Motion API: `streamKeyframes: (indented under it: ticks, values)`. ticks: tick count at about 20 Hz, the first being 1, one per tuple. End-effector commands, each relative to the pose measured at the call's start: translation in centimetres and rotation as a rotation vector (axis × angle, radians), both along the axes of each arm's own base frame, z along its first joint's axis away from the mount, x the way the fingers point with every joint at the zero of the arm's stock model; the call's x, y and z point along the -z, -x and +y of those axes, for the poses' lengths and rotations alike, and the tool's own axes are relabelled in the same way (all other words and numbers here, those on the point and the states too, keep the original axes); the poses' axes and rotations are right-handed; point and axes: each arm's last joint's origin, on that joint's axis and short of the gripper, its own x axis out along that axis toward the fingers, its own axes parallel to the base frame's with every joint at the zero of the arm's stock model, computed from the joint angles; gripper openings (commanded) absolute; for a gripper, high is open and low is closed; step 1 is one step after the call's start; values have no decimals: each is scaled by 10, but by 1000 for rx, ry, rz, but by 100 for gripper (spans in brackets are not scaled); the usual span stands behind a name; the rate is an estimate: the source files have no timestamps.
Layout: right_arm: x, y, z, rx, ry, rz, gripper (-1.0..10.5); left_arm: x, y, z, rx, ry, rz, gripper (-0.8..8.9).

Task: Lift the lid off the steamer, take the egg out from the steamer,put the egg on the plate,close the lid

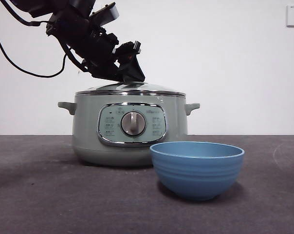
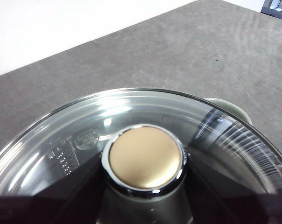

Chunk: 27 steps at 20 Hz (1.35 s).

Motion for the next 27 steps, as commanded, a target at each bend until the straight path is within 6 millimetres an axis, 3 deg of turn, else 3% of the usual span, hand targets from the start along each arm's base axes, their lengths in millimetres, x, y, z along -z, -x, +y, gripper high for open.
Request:
streamKeyframes:
  ticks: [1,5,8,9,13,18,22,27]
  values:
    - [1,0,0,1,-5,5,387,-4,0,-3,8,11,-25,-8]
    - [2,0,0,1,1,12,387,4,2,-2,6,-23,55,39]
    - [2,0,0,1,3,14,387,5,3,-1,3,-26,68,477]
    - [2,0,0,1,4,14,387,4,3,-1,3,-26,68,511]
    - [2,0,0,1,4,14,387,-9,8,3,-10,-18,42,509]
    - [2,0,0,1,4,14,387,-40,27,14,-16,-4,11,508]
    - [2,0,0,0,6,12,387,-82,69,33,-14,-9,24,507]
    - [2,0,0,0,7,12,386,-127,157,74,-18,-30,120,502]
